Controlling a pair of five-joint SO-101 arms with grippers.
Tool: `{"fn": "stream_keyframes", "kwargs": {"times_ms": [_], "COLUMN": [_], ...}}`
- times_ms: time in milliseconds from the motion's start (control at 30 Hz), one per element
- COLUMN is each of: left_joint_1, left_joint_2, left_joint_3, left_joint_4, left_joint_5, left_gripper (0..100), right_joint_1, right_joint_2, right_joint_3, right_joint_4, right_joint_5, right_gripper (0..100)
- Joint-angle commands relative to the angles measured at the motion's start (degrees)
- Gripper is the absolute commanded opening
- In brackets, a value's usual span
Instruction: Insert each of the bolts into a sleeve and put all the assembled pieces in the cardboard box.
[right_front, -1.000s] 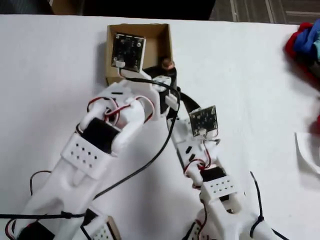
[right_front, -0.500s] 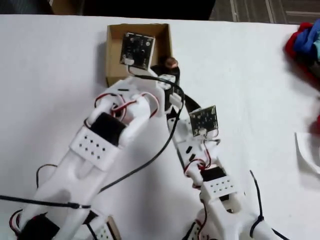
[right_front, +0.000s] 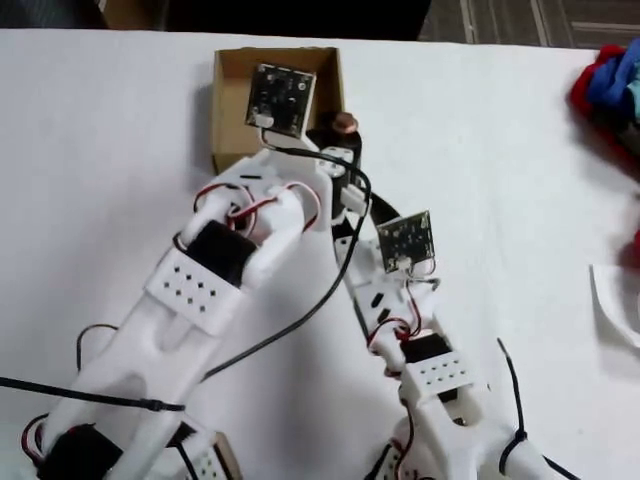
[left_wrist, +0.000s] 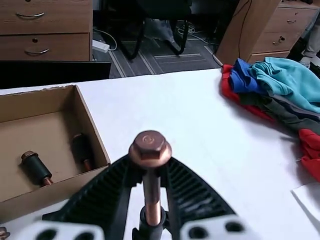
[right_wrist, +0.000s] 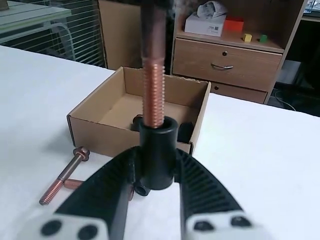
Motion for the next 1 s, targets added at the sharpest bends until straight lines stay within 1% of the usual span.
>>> {"fn": "stream_keyframes", "kwargs": {"times_ms": [0, 367, 533, 667, 967], "left_joint_1": [0.4, 0.2, 0.3, 0.6, 0.4], "left_joint_2": [0.1, 0.4, 3.1, 4.7, 4.7], "left_joint_3": [-1.9, -2.8, -3.8, -4.7, -5.2], "left_joint_4": [-1.0, -1.1, -1.5, -1.4, -1.0], "left_joint_5": [-0.4, -0.5, -0.5, -2.7, -2.9], "left_gripper": [3, 3, 3, 3, 3], "right_joint_1": [0.6, 0.7, 0.6, 0.7, 0.8], "right_joint_2": [-0.2, -0.2, -0.2, -0.2, -0.2], "right_joint_3": [-3.4, -3.4, -3.4, -3.4, -3.4], "right_joint_4": [-1.3, -1.3, -1.2, -1.2, -1.2], "right_joint_5": [0.0, 0.0, 0.0, 0.0, 0.0], "right_gripper": [2.0, 2.0, 2.0, 2.0, 2.0]}}
